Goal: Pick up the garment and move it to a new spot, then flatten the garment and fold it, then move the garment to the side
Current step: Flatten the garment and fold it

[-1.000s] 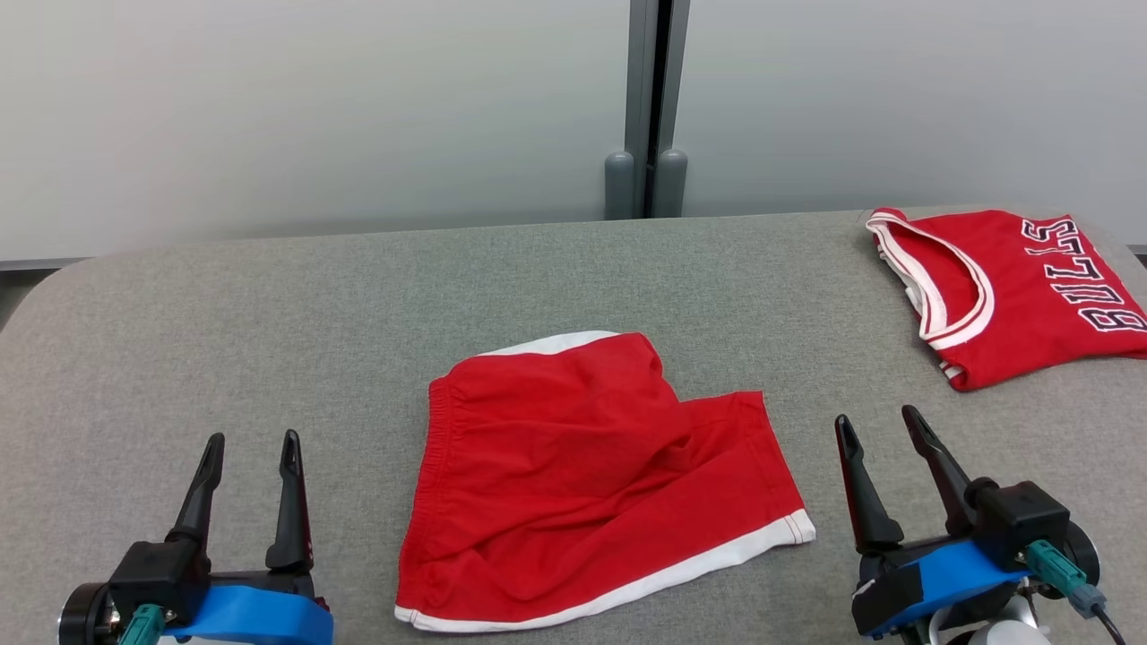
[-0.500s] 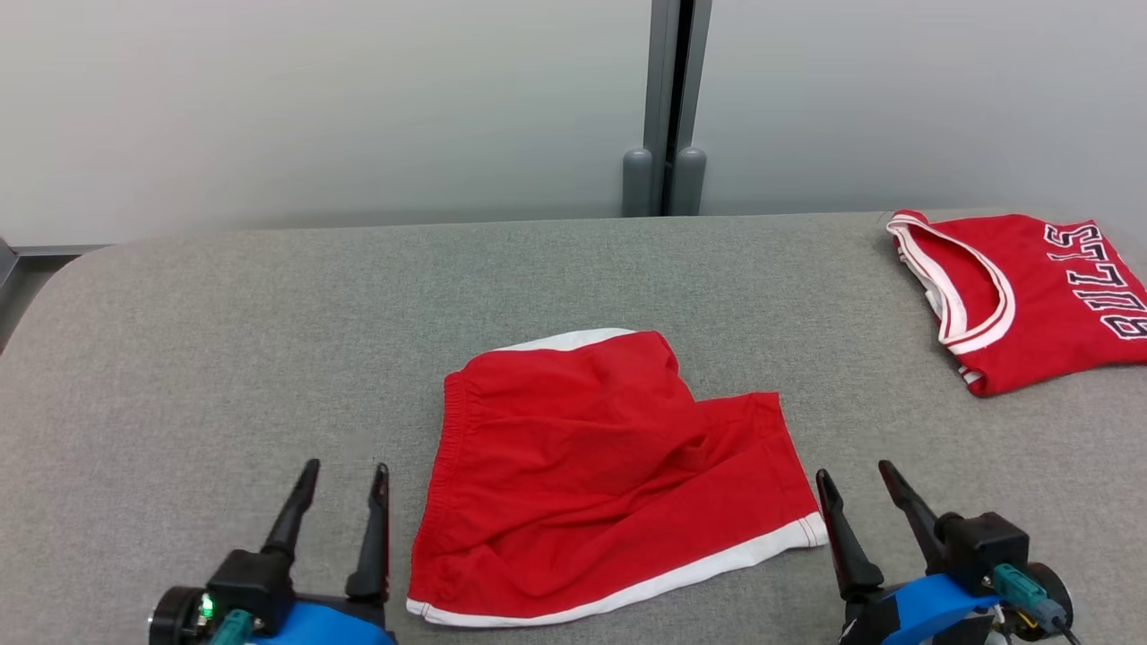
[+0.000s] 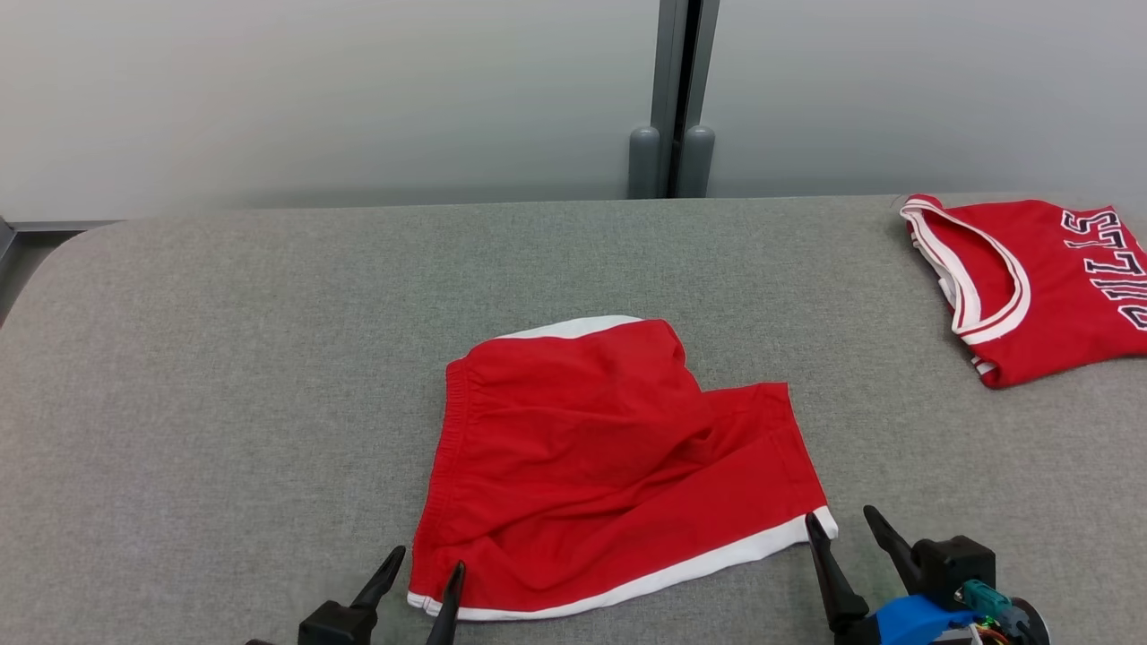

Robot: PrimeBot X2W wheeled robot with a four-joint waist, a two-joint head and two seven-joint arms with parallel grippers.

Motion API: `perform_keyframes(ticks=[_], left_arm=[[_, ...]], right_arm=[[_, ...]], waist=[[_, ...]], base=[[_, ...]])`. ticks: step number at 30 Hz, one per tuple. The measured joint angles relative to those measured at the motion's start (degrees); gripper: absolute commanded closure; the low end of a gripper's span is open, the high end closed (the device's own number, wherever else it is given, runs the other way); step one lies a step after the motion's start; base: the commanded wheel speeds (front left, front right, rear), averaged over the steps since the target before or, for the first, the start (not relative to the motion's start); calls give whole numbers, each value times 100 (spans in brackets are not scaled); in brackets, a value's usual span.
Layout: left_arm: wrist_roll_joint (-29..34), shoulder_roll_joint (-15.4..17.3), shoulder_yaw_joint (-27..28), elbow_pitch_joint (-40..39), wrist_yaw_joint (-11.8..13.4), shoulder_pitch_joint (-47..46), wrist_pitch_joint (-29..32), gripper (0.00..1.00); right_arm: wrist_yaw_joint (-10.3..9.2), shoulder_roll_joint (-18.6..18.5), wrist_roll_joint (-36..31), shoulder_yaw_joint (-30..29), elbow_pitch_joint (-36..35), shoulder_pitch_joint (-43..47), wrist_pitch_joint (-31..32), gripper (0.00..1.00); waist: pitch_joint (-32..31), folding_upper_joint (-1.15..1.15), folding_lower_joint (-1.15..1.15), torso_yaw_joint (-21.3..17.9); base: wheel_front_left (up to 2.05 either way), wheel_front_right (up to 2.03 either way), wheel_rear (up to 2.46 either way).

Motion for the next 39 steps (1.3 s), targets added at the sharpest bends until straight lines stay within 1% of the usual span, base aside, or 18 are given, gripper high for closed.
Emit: perform_keyframes(ticks=[4,10,16,17,18,19,20,21,22,26,28,29,30,34,39], left_arm=[[-89,76,-188,164,0,0,0,0],[-250,109,-404,342,0,-36,0,0],[-475,120,-651,636,0,-259,0,0],[-475,120,-651,636,0,-259,0,0],[-531,116,-700,704,0,-297,0,4],[-568,119,-768,771,0,-330,-1,33],[-608,118,-814,820,0,-370,-9,72],[-656,119,-849,865,0,-411,-9,95],[-725,122,-924,925,0,-488,-9,100],[-831,132,-995,901,-1,-504,-8,100],[-866,192,-991,792,-1,-510,-7,100],[-895,247,-958,615,-1,-520,-5,100],[-895,247,-958,615,-1,-520,-5,100],[-910,310,-834,164,-1,-520,-5,100],[-846,350,-687,-438,-1,-493,-5,100]], right_arm=[[0,1,57,67,296,-172,-56,0],[0,1,124,159,689,-376,-108,0],[0,0,224,292,1131,-651,-149,0],[0,0,224,292,1131,-651,-149,3],[0,0,260,334,1187,-680,-159,57],[0,-1,290,360,1234,-702,-176,66],[0,-1,293,374,1280,-736,-178,98],[0,-2,300,393,1319,-770,-179,100],[0,-2,343,431,1334,-789,-179,100],[0,9,360,454,1228,-770,-172,100],[0,8,370,430,1081,-716,-171,100],[0,8,370,400,883,-600,-170,100],[0,8,370,400,883,-600,-170,100],[0,8,366,315,367,-369,-171,100],[0,4,334,292,-247,-306,-171,100]], waist=[[46,0,0,18],[99,0,0,45],[183,0,0,82],[183,0,0,82],[191,0,0,89],[198,0,0,95],[202,0,0,99],[204,0,0,101],[204,0,0,99],[187,0,0,83],[166,0,0,72],[144,0,0,66],[144,0,0,66],[119,0,1,46],[159,0,1,-42]], base=[[0,0,0],[0,0,0],[0,0,0],[0,0,0],[0,0,0],[0,0,0],[0,0,0],[0,0,0],[0,0,0],[0,0,0],[0,0,0],[0,0,0],[0,0,0],[0,0,0],[0,0,0]])
